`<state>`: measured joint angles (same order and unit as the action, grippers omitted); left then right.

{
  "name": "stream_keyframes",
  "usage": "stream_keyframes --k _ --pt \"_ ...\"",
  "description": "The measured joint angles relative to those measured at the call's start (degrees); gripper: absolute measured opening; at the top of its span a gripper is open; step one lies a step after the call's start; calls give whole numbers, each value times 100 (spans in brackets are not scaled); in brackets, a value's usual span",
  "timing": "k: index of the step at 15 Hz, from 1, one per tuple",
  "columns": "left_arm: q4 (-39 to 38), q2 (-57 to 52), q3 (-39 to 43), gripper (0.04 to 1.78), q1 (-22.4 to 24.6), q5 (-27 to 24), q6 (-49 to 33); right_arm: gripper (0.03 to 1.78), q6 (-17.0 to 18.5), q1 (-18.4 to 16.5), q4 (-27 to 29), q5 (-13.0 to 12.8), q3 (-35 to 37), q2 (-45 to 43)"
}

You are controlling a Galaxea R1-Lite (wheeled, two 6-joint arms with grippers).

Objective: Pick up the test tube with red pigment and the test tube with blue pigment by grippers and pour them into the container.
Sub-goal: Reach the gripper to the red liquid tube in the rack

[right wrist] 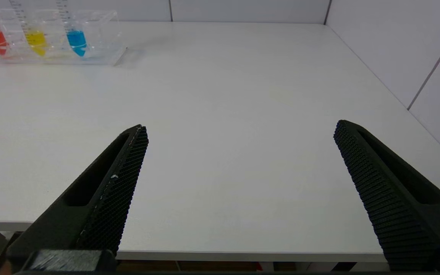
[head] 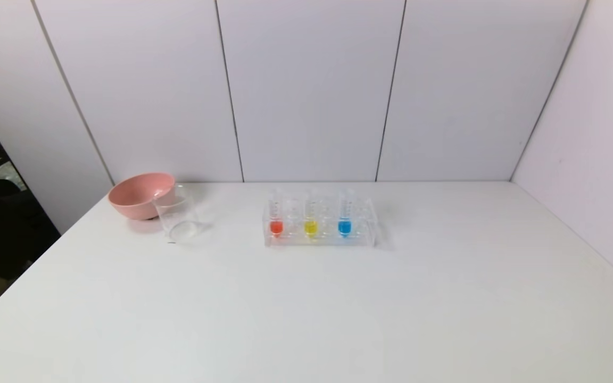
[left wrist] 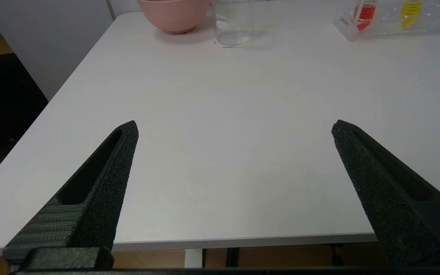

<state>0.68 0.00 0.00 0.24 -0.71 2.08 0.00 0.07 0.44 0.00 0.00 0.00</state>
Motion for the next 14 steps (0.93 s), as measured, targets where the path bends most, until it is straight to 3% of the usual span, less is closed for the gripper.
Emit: stream_keyframes --k 8,14 --pt "107 0 -413 177 -4 -118 -24 177 0 0 2 0 0 0" --pt "1189 160 -1910 177 -4 -519 -27 177 0 -2 0 0 0 0"
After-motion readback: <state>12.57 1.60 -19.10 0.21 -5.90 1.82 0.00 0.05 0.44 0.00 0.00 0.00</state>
